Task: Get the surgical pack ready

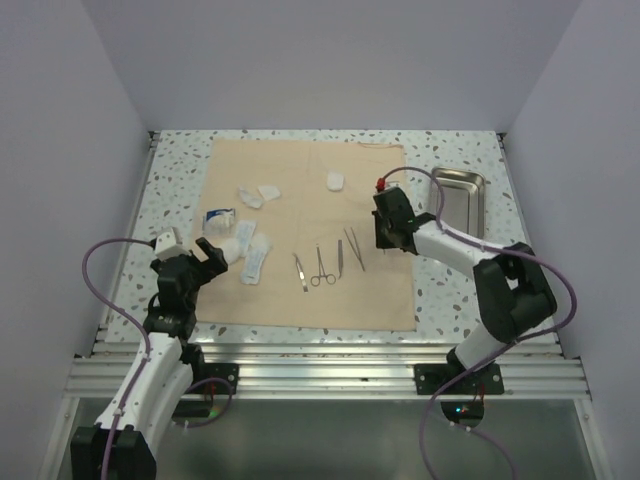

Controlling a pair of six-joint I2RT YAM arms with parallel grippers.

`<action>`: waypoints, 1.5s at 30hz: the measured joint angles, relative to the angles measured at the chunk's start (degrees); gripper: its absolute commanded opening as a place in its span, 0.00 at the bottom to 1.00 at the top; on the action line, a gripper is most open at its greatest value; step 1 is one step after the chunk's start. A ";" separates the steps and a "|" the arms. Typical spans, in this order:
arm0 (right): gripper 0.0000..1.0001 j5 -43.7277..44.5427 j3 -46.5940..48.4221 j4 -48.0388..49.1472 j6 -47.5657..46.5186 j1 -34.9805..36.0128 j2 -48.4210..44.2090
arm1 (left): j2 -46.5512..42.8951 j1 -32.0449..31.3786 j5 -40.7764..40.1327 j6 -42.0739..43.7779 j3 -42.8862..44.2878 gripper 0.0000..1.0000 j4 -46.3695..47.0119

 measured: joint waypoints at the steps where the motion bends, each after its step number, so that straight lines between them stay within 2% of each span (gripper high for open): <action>1: 0.00 0.33 0.02 -0.87 -0.09 -0.31 -1.79 | 0.00 0.00 0.02 0.00 0.02 1.00 0.00; 4: 0.00 0.39 0.66 -3.08 -0.35 -2.54 -7.06 | 0.02 0.00 0.09 0.00 0.02 1.00 0.02; 10: 0.00 -0.57 7.34 -7.13 -0.59 -15.37 -8.57 | 0.09 0.00 0.42 0.00 0.02 1.00 0.04; 14: 0.00 0.28 11.50 -8.48 -0.57 -20.46 -4.28 | 0.09 0.00 0.87 0.00 0.02 1.00 0.07; 24: 0.00 1.07 17.53 -9.44 -0.68 -24.59 12.96 | -0.44 0.00 1.53 0.00 0.00 1.00 0.07; 26: 0.04 1.14 18.38 -10.21 -0.76 -25.14 14.93 | -0.42 0.00 1.60 0.00 0.02 1.00 0.07; 28: 0.22 1.20 19.17 -10.36 -0.74 -25.24 16.04 | -0.37 0.00 1.68 0.00 0.02 1.00 0.07; 33: 0.35 2.51 20.92 -11.26 -1.09 -25.11 16.11 | -0.33 0.00 1.75 0.00 0.02 1.00 0.07; 34: 0.47 3.32 20.79 -11.34 -1.09 -25.00 15.72 | -0.33 0.00 1.75 0.00 0.02 1.00 0.07; 36: 0.54 5.27 19.32 -11.54 -1.25 -24.37 13.03 | -0.33 0.00 1.79 0.00 0.02 1.00 0.07; 39: 0.55 7.78 15.82 -12.41 -2.54 -21.20 4.48 | -0.28 0.00 2.10 0.00 0.02 1.00 0.09; 43: 0.51 6.71 13.53 -10.88 -4.61 -10.03 -6.45 | -0.15 0.00 2.45 0.02 0.00 1.00 0.11; 45: 0.50 4.31 12.22 -9.33 -5.16 -4.98 -8.22 | -0.11 0.00 2.56 0.02 0.02 1.00 0.11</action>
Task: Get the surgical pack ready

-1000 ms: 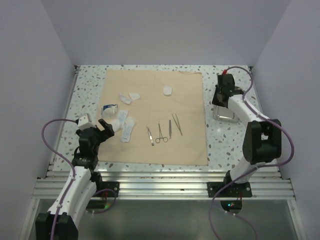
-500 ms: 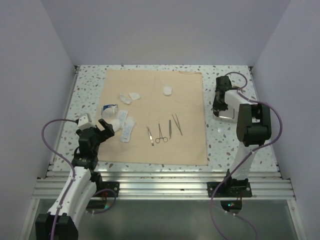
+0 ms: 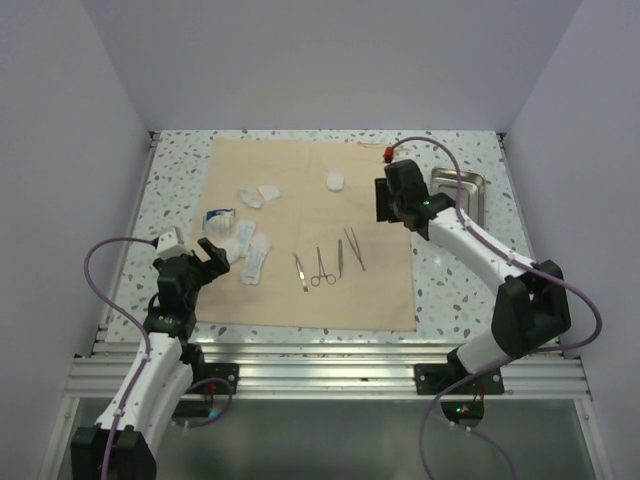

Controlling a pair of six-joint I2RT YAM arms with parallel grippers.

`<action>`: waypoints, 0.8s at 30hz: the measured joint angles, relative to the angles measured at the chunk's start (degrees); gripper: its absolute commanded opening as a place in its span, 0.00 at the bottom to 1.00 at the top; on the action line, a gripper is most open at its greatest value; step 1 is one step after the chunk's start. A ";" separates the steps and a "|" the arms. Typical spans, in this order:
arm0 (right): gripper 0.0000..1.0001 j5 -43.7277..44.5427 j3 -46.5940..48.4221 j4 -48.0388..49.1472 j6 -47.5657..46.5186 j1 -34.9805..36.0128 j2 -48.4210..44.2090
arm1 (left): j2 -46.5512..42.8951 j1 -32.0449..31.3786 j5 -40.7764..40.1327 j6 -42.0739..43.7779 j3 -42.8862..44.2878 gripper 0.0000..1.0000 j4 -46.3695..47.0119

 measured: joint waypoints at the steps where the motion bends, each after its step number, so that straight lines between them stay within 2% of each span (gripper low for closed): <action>1: 0.50 -1.20 -0.98 0.63 -0.20 2.32 -0.20 | 0.00 0.00 0.02 0.00 0.00 1.00 0.00; 7: 0.53 -5.01 -4.61 1.14 -0.52 9.97 6.97 | -0.02 0.00 0.24 0.00 0.00 1.00 0.00; 13: 0.52 -8.50 -4.63 1.55 -0.59 12.15 13.79 | -0.02 0.00 0.35 0.02 0.00 1.00 0.00; 19: 0.34 -9.92 -5.03 2.47 -0.61 12.15 15.41 | -0.07 0.00 0.39 0.00 0.00 1.00 0.00; 20: 0.28 -9.92 -5.11 2.62 -0.61 12.15 15.56 | -0.07 0.00 0.39 0.00 0.00 1.00 0.00; 24: 0.23 -9.99 -5.38 2.99 -0.83 12.15 15.87 | -0.04 0.00 0.42 0.00 0.00 1.00 0.00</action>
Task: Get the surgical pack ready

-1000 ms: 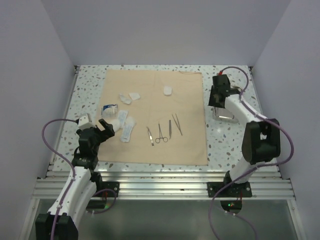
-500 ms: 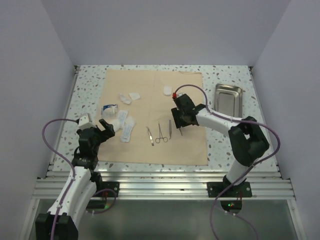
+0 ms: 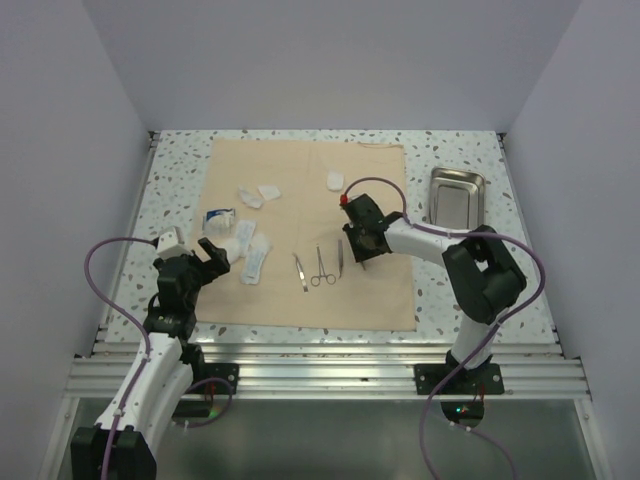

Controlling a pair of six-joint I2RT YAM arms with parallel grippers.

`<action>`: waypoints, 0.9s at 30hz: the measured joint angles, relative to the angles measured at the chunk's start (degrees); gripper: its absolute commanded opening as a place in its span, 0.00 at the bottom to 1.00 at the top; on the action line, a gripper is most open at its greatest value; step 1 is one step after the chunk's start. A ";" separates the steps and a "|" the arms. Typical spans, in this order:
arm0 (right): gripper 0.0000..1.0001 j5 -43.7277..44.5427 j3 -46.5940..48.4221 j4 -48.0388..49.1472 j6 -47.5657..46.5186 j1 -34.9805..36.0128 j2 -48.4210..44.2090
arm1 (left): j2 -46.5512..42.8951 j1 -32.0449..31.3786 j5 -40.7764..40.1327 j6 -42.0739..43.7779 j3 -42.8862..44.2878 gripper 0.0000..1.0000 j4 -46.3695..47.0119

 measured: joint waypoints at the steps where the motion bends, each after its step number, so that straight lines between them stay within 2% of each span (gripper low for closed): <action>1: 0.24 -0.04 0.00 0.02 -0.04 0.00 0.00 | 0.00 0.00 -0.02 0.00 0.00 1.00 0.00; 3: 0.24 -0.31 0.00 0.00 -0.42 0.00 0.00 | 0.00 0.00 -0.02 0.00 0.00 1.00 0.00; 6: 0.12 -1.01 0.11 -0.11 -1.03 0.00 0.07 | 0.02 0.00 -0.02 0.02 0.00 1.00 0.00; 7: 0.03 -1.18 0.17 -0.24 -1.20 0.00 0.17 | 0.09 0.00 -0.02 0.00 0.00 1.00 0.00; 8: 0.00 -1.25 0.28 -0.31 -1.25 0.00 0.22 | 0.13 0.00 0.00 0.00 0.00 1.00 0.00; 15: 0.00 -1.68 0.44 -2.38 -1.11 -1.95 -1.64 | 0.13 0.00 0.00 0.00 0.00 1.00 0.00; 18: 0.00 -2.16 0.59 -3.91 -0.96 -9.11 -6.40 | 0.11 0.00 0.02 0.02 0.00 1.00 0.00; 21: 0.00 0.96 2.89 -5.22 -0.76 -18.60 -9.88 | 0.11 0.00 0.02 0.02 0.00 1.00 0.00; 24: 0.00 4.42 5.88 -5.25 -0.24 -26.75 -10.45 | 0.17 0.00 0.02 0.02 0.00 1.00 0.00; 27: 0.00 6.34 8.20 -5.66 0.52 -31.10 -8.70 | 0.37 0.00 0.07 0.02 0.00 1.00 0.02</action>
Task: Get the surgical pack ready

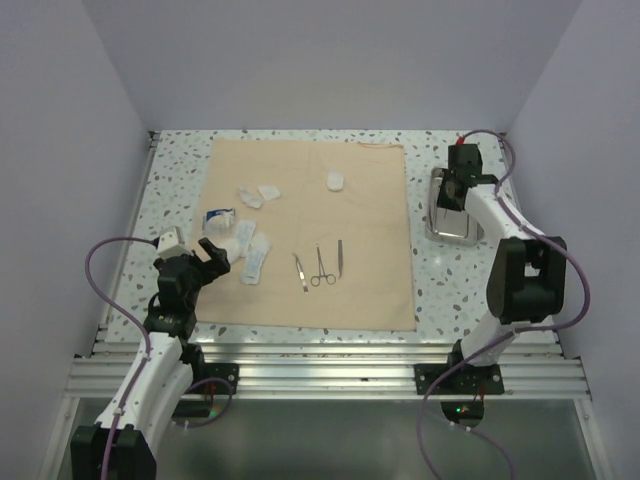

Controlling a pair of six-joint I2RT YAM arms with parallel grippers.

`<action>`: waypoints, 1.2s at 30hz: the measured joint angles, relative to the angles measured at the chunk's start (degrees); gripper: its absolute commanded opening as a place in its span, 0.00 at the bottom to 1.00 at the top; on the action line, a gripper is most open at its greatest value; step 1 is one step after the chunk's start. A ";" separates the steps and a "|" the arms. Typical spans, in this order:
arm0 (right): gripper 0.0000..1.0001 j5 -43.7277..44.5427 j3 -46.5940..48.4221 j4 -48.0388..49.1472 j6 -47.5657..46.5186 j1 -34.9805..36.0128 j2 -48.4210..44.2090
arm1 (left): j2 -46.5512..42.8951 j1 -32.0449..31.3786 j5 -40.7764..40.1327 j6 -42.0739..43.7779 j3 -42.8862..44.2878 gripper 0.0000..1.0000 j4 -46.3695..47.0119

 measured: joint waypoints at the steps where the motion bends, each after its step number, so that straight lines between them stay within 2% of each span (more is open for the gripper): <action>1: 0.00 0.35 1.01 0.09 0.11 -1.14 1.51 | 0.00 0.00 0.04 0.00 0.00 1.00 -0.02; 8: 0.00 1.84 11.41 -0.76 0.26 -4.20 18.58 | -0.31 0.00 0.37 0.00 0.00 1.00 0.42; 9: 0.07 1.81 11.69 -0.90 0.28 -4.17 19.65 | -0.28 0.00 0.39 0.00 0.00 1.00 0.42; 14: 0.20 1.29 12.63 -1.92 1.51 -4.09 22.49 | -0.28 0.00 0.44 0.00 -0.02 1.00 0.42; 18: 0.43 1.25 13.25 -2.01 2.38 -4.09 22.16 | -0.28 0.00 0.44 0.00 0.00 1.00 0.42; 22: 0.49 2.71 10.19 -2.34 2.36 -2.97 17.84 | -0.24 0.00 0.44 0.00 0.00 1.00 0.42; 25: 0.50 4.13 7.13 -3.82 2.23 1.40 9.27 | -0.22 0.00 0.46 0.00 0.00 1.00 0.42; 30: 0.52 2.69 4.94 -3.37 2.99 15.30 -3.58 | -0.11 0.00 0.57 0.00 0.00 1.00 0.42; 33: 0.50 1.79 2.43 -3.30 5.07 23.32 -5.40 | -0.11 0.00 0.57 0.00 0.00 1.00 0.42; 36: 0.51 1.70 0.46 -4.15 7.93 29.35 -2.78 | -0.11 0.00 0.59 0.00 0.00 1.00 0.42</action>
